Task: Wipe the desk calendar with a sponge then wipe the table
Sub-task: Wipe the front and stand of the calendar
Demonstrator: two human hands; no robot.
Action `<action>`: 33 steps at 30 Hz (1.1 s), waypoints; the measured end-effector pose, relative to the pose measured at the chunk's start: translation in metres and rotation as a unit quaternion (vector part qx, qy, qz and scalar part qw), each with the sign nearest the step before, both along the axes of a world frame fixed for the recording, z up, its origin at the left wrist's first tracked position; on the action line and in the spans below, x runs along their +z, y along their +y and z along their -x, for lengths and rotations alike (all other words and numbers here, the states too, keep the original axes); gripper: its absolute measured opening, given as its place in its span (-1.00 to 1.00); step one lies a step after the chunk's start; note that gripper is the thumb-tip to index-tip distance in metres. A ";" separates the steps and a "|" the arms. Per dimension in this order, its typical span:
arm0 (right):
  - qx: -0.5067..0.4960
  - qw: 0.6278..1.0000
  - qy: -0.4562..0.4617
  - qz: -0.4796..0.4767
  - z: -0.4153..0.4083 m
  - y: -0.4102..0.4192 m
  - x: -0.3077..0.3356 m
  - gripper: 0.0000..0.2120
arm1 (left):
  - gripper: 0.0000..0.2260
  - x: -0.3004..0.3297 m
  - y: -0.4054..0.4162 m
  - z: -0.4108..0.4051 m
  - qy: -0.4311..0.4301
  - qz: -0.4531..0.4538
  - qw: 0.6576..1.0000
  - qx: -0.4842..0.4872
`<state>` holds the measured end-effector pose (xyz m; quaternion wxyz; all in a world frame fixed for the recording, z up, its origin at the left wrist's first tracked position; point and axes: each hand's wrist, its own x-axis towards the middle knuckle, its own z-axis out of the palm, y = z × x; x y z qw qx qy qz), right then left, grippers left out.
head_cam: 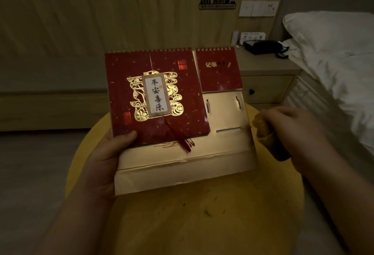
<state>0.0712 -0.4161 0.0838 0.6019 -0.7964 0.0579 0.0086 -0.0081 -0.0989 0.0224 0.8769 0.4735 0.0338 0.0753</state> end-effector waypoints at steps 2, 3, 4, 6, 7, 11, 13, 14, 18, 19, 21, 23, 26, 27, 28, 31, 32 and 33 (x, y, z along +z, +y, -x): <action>0.020 0.999 -0.023 0.017 0.000 0.003 0.000 -0.74 | -0.65 0.000 -0.004 -0.001 0.007 -0.006 1.000 -0.006; 0.024 0.999 -0.036 0.018 0.000 0.004 -0.001 -0.78 | -0.63 0.001 -0.005 -0.002 0.012 -0.007 1.000 -0.010; 0.023 0.999 -0.040 0.012 0.000 0.004 -0.001 -0.82 | -0.60 0.001 -0.005 -0.002 0.014 -0.009 1.000 -0.011; 0.014 0.999 -0.033 -0.010 -0.001 0.005 -0.003 -0.84 | -0.56 0.000 -0.005 -0.003 0.016 -0.018 1.000 -0.010; 0.008 0.999 -0.031 -0.017 -0.001 0.005 -0.004 -0.83 | -0.54 0.000 -0.005 -0.003 0.016 -0.024 1.000 -0.011; 0.009 0.999 -0.035 -0.022 0.006 0.009 -0.002 -0.77 | -0.43 0.003 -0.003 -0.003 0.020 -0.057 0.998 -0.004; 0.014 0.999 -0.033 -0.026 0.009 0.008 0.005 -0.82 | -0.44 0.004 -0.002 -0.004 0.016 -0.072 0.997 0.003; 0.024 0.999 -0.024 -0.033 0.009 0.008 0.008 -0.85 | -0.47 0.005 -0.002 -0.004 0.015 -0.078 0.997 0.007; 0.073 0.997 0.020 -0.008 0.005 0.002 0.017 -0.74 | -0.52 0.007 -0.005 -0.003 0.015 -0.132 0.991 -0.008; 0.079 0.997 0.020 0.000 0.005 0.000 0.016 -0.75 | -0.52 0.008 -0.006 -0.003 0.016 -0.155 0.988 -0.009; 0.075 0.997 0.011 -0.017 0.006 -0.007 0.013 -0.81 | -0.49 0.013 -0.010 -0.003 0.016 -0.208 0.978 -0.008; 0.069 0.997 -0.009 -0.038 0.009 -0.015 0.008 -0.77 | -0.42 0.017 -0.015 -0.004 0.012 -0.237 0.971 -0.003; 0.056 0.996 -0.044 -0.057 0.009 -0.024 0.000 -0.80 | -0.27 0.023 -0.025 -0.009 0.011 -0.248 0.968 0.044; 0.055 0.994 -0.057 -0.069 0.008 -0.028 -0.002 -0.86 | -0.26 0.024 -0.030 -0.011 0.009 -0.251 0.966 0.063; 0.055 0.993 -0.070 -0.079 0.006 -0.031 -0.004 -0.92 | -0.27 0.025 -0.037 -0.013 0.004 -0.254 0.964 0.079; 0.042 0.989 -0.102 -0.094 0.002 -0.043 -0.009 -0.92 | -0.34 0.028 -0.060 -0.020 -0.023 -0.284 0.951 0.117; 0.038 0.988 -0.106 -0.102 0.001 -0.045 -0.012 -0.92 | -0.35 0.029 -0.066 -0.022 -0.026 -0.306 0.943 0.128; 0.035 0.987 -0.108 -0.111 -0.001 -0.048 -0.014 -0.91 | -0.34 0.031 -0.072 -0.024 -0.024 -0.337 0.931 0.137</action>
